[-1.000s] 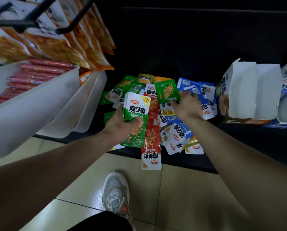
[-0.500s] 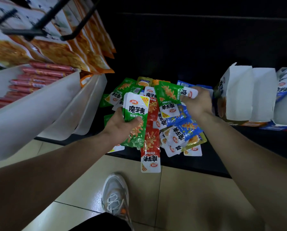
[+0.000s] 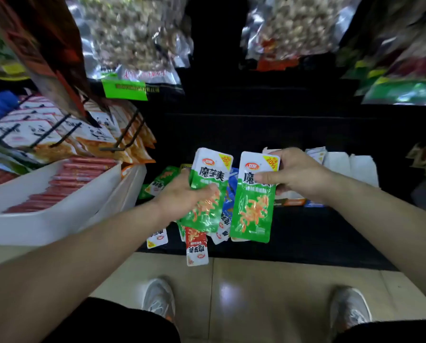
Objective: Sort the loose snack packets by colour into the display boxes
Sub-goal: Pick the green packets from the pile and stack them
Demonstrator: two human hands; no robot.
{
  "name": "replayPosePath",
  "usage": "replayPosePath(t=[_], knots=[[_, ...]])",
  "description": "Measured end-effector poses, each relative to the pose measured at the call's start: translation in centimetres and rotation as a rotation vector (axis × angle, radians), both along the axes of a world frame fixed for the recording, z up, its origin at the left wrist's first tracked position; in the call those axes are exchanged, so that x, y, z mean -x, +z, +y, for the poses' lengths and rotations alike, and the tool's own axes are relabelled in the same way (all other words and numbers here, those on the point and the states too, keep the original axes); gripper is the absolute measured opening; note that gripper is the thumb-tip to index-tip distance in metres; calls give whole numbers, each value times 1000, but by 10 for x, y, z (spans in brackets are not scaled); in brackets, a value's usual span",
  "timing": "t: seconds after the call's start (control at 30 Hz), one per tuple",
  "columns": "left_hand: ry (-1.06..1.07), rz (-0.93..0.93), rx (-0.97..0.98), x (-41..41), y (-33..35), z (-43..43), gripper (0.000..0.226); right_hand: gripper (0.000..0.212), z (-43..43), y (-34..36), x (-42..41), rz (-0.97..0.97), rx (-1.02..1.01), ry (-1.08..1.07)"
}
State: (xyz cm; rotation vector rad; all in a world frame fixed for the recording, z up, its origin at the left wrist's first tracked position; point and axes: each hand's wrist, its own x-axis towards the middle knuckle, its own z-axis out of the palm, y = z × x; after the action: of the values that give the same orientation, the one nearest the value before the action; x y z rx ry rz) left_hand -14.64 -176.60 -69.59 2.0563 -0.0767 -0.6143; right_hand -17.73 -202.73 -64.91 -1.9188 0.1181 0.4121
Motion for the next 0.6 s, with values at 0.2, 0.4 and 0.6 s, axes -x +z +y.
replayPosePath(t=[0.2, 0.4, 0.6], knots=[[-130, 14, 240, 85, 51, -43, 93, 24, -10, 42, 90, -31, -122, -194], [-79, -36, 287, 127, 55, -80, 88, 25, -8, 43, 130, -198, -280, -465], [113, -21, 448, 112, 52, -92, 53, 15, 3, 19, 127, -145, -276, -319]])
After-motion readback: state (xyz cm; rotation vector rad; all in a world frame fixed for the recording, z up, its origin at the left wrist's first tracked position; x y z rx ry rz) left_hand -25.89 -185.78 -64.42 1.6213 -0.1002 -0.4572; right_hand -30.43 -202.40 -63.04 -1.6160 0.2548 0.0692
